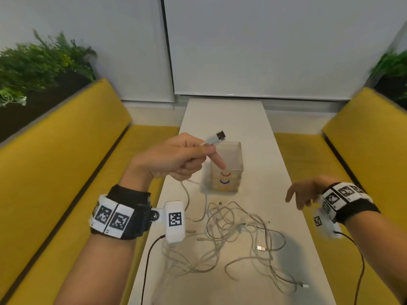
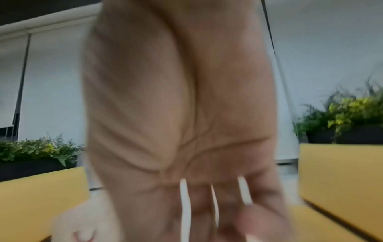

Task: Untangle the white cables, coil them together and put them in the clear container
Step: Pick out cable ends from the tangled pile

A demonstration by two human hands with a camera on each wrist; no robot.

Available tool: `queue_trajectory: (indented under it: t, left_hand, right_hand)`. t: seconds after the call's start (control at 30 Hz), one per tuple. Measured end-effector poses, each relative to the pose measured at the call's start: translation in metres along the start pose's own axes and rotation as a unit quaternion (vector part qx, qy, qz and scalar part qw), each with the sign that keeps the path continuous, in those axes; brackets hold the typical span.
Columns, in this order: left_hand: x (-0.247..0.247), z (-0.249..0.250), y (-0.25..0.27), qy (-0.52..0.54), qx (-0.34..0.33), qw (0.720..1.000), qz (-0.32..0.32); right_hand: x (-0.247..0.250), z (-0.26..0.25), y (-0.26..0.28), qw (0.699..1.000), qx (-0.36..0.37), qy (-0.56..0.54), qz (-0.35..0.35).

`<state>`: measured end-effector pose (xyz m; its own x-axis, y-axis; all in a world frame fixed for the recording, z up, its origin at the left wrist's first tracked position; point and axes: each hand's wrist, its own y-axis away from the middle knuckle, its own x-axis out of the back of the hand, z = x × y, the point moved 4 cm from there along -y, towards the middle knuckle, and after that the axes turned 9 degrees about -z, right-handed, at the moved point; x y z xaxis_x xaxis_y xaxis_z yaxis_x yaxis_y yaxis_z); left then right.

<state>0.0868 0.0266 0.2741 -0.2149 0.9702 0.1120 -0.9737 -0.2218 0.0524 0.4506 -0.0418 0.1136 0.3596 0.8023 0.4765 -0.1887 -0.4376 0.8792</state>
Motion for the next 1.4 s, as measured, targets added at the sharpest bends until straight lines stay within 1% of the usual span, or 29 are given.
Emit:
queue_trajectory:
  t: [0.03,0.07,0.13,0.17,0.23,0.33,0.43,0.5,0.67,0.8,0.93,1.03,1.13,1.2,1.27,1.33,1.4]
  left_hand:
    - [0.006,-0.005,-0.005,-0.014,0.013,0.998,0.056]
    - [0.010,-0.011,-0.009,-0.004,0.018,0.996,0.092]
    - [0.013,-0.029,-0.014,0.068,0.022,0.989,0.130]
    - [0.014,-0.039,-0.016,0.115,0.020,0.983,0.140]
    - [0.013,-0.055,-0.019,0.200,0.009,0.968,0.152]
    - [0.009,-0.073,-0.022,0.284,0.009,0.946,0.153]
    - [0.005,-0.087,-0.021,0.346,0.017,0.929,0.130]
    - [0.005,-0.095,-0.018,0.372,0.022,0.918,0.137]
    - [0.011,-0.111,-0.011,0.342,0.031,0.919,0.197]
    - [0.012,-0.116,-0.014,0.337,0.034,0.915,0.220]
    - [0.014,-0.120,-0.016,0.324,0.044,0.914,0.239]
    - [0.014,-0.122,-0.011,0.308,0.053,0.919,0.241]
    - [0.018,-0.122,-0.008,0.279,0.053,0.925,0.252]
    - [0.021,-0.121,-0.008,0.262,0.049,0.926,0.269]
    - [0.023,-0.119,-0.010,0.251,0.034,0.926,0.280]
    - [0.024,-0.116,-0.013,0.214,0.029,0.933,0.289]
    - [0.023,-0.113,-0.017,0.152,0.042,0.940,0.303]
  right_hand:
    - [0.004,-0.007,-0.007,0.998,0.024,-0.030,0.045]
    - [0.008,-0.019,-0.013,0.993,0.056,-0.038,0.093]
    - [0.015,-0.052,-0.023,0.976,0.131,-0.024,0.175]
    - [0.015,-0.071,-0.028,0.966,0.168,-0.025,0.196]
    - [0.010,-0.109,-0.040,0.953,0.221,-0.040,0.204]
    - [-0.003,-0.156,-0.073,0.941,0.265,-0.066,0.200]
    - [-0.025,-0.187,-0.115,0.942,0.268,-0.071,0.188]
    - [-0.039,-0.199,-0.138,0.950,0.247,-0.043,0.189]
    - [-0.050,-0.196,-0.175,0.959,0.195,-0.004,0.208]
    - [-0.050,-0.192,-0.185,0.963,0.188,0.040,0.188]
    - [-0.057,-0.187,-0.193,0.961,0.180,0.031,0.207]
    - [-0.056,-0.184,-0.183,0.949,0.209,-0.005,0.236]
    - [-0.028,-0.184,-0.146,0.923,0.276,-0.040,0.265]
    - [-0.005,-0.183,-0.109,0.898,0.329,-0.080,0.280]
    - [0.016,-0.180,-0.071,0.866,0.374,-0.140,0.302]
    - [0.029,-0.178,-0.036,0.840,0.413,-0.218,0.278]
    - [0.037,-0.177,-0.003,0.816,0.443,-0.260,0.266]
